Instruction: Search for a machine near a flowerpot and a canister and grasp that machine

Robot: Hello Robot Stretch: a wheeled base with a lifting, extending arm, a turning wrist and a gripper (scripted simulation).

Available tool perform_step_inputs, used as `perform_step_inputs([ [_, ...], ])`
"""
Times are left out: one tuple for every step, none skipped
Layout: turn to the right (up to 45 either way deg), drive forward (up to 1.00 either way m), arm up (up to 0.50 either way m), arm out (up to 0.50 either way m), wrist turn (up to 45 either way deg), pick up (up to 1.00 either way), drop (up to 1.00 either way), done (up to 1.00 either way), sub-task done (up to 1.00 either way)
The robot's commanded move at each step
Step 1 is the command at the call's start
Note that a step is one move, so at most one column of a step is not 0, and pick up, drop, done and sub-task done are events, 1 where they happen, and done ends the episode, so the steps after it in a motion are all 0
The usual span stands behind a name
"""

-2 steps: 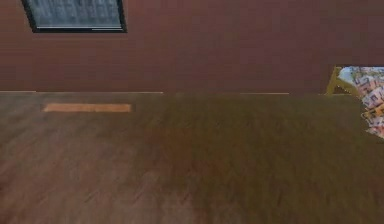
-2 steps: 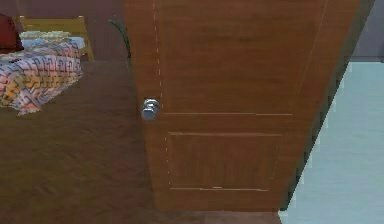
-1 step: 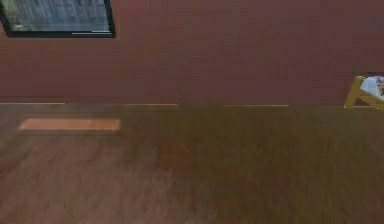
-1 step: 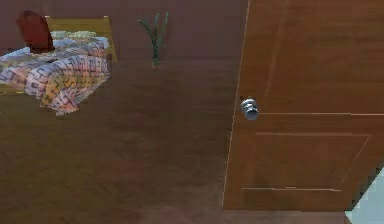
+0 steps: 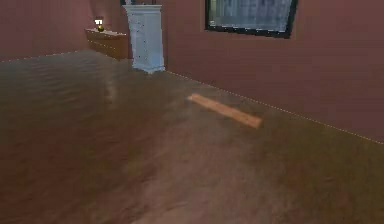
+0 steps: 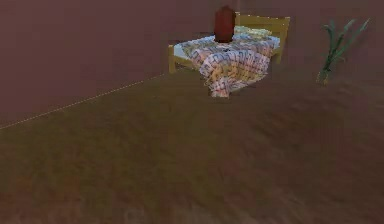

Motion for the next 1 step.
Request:
perform_step_inputs([
  [-30.0, 0.0, 0.0, 0.0, 0.0, 0.0, 0.0, 0.0, 0.0],
])
